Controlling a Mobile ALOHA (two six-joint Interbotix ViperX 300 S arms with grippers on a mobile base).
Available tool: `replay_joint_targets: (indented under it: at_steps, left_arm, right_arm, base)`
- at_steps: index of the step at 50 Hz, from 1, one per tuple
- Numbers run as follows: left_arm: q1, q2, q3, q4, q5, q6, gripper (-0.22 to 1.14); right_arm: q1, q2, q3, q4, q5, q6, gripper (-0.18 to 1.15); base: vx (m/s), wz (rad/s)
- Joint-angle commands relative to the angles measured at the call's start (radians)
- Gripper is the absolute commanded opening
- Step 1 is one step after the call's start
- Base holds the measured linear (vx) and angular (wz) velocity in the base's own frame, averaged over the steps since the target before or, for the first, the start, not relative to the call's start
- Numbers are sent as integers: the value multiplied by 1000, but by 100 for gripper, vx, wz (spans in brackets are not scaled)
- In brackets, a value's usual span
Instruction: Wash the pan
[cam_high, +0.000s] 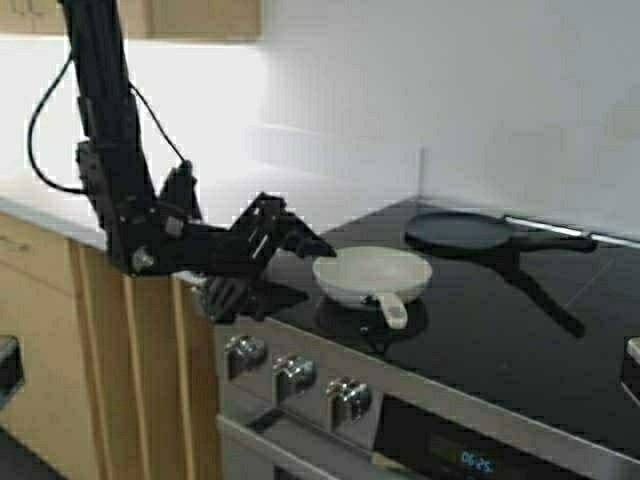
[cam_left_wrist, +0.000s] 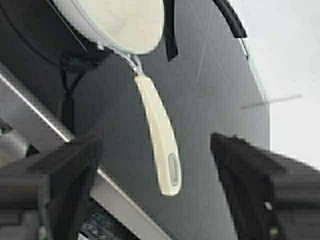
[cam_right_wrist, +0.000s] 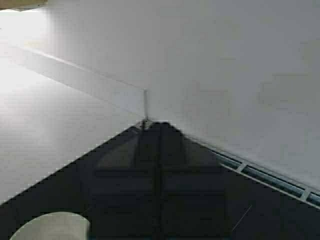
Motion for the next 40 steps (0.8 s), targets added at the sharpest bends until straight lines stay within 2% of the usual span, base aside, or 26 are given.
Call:
replay_joint_targets:
  at_steps: [1,40]
  left_arm:
    - [-20,23,-55,3,-14,-35,98]
    - [-86,190,-287,9,-31,-247,98]
  right_arm:
    - [2,6,-14,-2,2,-2,6]
    - [2,8,-15,0,5,-2,6]
  base:
    - [0,0]
    - [0,0]
